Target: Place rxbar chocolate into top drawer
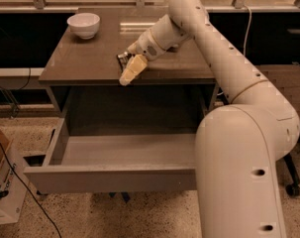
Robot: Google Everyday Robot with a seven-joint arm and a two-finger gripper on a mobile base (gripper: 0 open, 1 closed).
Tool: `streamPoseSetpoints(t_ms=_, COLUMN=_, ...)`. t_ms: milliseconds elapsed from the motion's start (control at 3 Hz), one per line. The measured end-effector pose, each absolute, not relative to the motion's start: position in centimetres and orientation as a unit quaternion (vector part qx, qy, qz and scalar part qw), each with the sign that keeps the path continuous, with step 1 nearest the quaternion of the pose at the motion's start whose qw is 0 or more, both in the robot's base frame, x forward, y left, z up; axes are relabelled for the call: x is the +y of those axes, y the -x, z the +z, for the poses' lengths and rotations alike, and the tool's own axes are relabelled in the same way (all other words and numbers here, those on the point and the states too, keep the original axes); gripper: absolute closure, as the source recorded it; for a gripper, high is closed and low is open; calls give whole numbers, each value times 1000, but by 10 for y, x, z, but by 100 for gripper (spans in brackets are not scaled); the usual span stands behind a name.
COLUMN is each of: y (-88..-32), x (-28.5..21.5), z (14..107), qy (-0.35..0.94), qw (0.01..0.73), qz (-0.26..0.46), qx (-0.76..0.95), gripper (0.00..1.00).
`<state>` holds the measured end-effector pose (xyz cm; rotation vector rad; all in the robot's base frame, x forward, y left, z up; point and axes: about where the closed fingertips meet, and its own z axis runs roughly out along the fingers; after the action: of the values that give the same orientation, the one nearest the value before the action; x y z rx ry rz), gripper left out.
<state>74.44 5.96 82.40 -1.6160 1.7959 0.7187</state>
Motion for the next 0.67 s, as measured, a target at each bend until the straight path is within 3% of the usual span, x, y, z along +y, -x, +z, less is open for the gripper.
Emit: streamPoseSetpoints(t_ms=667, y=-750, x=66, z=817, qy=606, qw=302, qz=287, qx=678, gripper=42)
